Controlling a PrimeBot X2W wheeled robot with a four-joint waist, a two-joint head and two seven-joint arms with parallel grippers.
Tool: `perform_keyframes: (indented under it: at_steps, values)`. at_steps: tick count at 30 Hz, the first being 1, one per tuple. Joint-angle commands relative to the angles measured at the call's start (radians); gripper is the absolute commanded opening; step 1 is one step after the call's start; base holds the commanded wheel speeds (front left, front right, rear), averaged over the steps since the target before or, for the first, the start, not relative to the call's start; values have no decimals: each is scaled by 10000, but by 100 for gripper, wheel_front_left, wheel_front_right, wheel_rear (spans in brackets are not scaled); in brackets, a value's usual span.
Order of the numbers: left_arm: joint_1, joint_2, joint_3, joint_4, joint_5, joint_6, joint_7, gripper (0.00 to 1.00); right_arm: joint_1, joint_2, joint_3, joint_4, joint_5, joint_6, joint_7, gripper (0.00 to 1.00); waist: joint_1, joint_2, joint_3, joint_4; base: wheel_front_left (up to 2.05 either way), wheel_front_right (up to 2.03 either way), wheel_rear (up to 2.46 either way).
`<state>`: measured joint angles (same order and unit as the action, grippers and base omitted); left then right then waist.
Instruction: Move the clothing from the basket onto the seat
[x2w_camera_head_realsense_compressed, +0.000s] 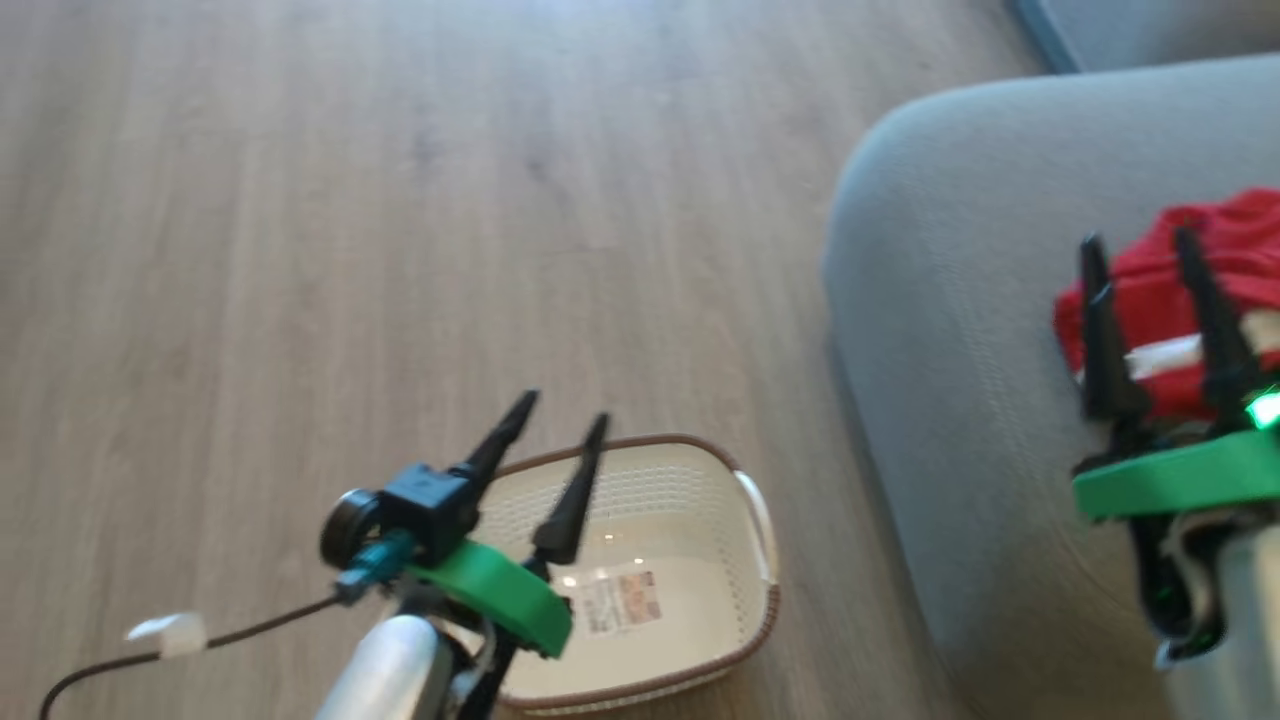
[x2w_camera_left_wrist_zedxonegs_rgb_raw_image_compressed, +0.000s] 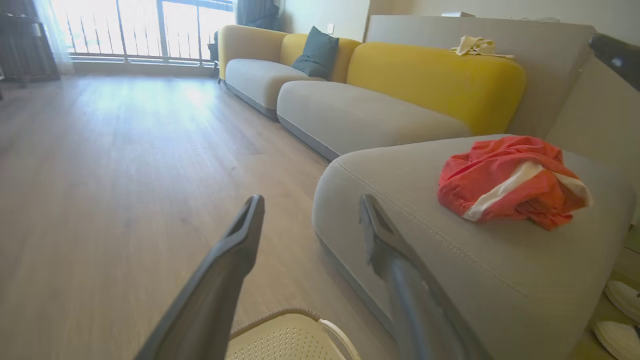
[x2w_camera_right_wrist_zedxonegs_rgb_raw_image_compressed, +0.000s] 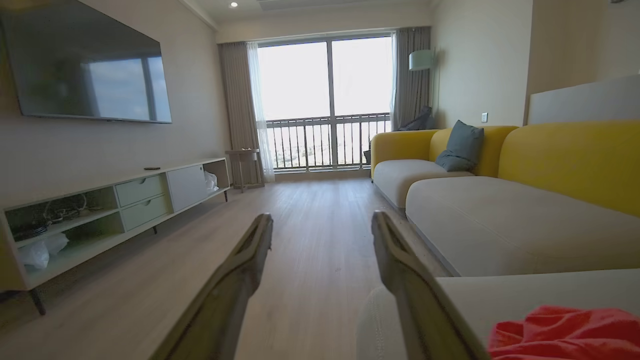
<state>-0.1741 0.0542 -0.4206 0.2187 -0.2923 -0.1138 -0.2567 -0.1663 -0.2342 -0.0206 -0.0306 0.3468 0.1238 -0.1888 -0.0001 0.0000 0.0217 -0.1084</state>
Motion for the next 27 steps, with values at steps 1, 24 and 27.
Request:
perform_keyframes:
  at_steps: [1,24,27]
  values:
    - [-95,-37,703,-358,-172,196,-51,100,81,234,248,-75,-202,69,-200,100,1,0,-149,747,0,0,0]
    - [722,-39,2507,-405,449,1002,-51,100,486,1672,102,1170,-1488,69,-727,100,1,0,-399,3078,0,0,0]
    - [780,-39,2501,-518,434,1001,-51,100,629,1755,1,1060,-1683,69,-728,100,1,0,-423,3120,0,0,0]
